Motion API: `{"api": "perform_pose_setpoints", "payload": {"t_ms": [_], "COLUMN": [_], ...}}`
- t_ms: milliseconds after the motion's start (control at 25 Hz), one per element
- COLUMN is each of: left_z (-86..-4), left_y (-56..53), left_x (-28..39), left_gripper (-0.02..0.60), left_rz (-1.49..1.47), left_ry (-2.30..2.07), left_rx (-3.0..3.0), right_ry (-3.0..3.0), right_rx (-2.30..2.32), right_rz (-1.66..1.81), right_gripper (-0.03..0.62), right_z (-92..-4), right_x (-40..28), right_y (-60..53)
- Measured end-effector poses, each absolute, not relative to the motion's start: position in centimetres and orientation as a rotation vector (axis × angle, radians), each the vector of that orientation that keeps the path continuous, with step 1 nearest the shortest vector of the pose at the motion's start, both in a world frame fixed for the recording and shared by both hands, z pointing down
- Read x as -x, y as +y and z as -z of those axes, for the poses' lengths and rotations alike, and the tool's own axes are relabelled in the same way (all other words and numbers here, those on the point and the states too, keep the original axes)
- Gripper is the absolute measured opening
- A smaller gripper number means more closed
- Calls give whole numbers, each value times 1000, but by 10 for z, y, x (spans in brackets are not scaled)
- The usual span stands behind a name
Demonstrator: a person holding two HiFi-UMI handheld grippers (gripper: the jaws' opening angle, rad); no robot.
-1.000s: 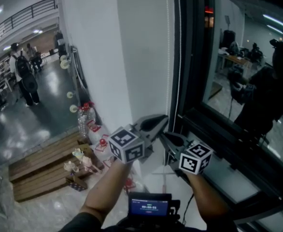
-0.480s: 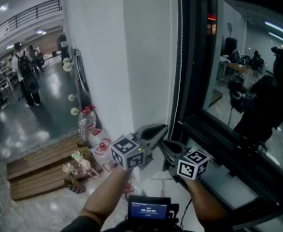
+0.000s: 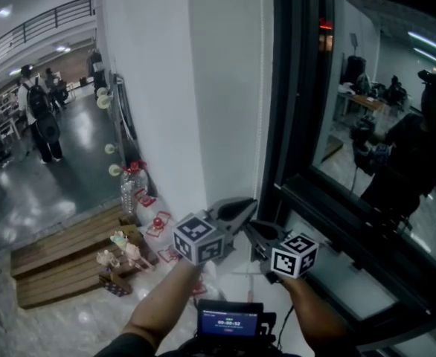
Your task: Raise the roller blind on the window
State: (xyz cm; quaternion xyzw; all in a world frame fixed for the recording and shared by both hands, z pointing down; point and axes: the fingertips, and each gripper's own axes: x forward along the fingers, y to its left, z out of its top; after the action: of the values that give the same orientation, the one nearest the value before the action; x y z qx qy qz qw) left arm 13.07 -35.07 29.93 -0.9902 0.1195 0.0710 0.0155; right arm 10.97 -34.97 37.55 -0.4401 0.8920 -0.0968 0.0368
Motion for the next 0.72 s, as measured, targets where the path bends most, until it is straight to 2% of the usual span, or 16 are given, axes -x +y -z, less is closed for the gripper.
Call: {"api": "perform_pose_setpoints", "payload": {"t_ms": [720], "left_z": [-318], "left_y": [-326], "left_x": [-130], "left_gripper": [9], "left_rz": [-265], "left_ry": [366], "left_rx": [3095], "right_ry": [2753], "right_rx": [1343], "right_rz": [324], "right_gripper": [12], "right_z": [-393], "right_x": [-113], "right_y": [-324]}}
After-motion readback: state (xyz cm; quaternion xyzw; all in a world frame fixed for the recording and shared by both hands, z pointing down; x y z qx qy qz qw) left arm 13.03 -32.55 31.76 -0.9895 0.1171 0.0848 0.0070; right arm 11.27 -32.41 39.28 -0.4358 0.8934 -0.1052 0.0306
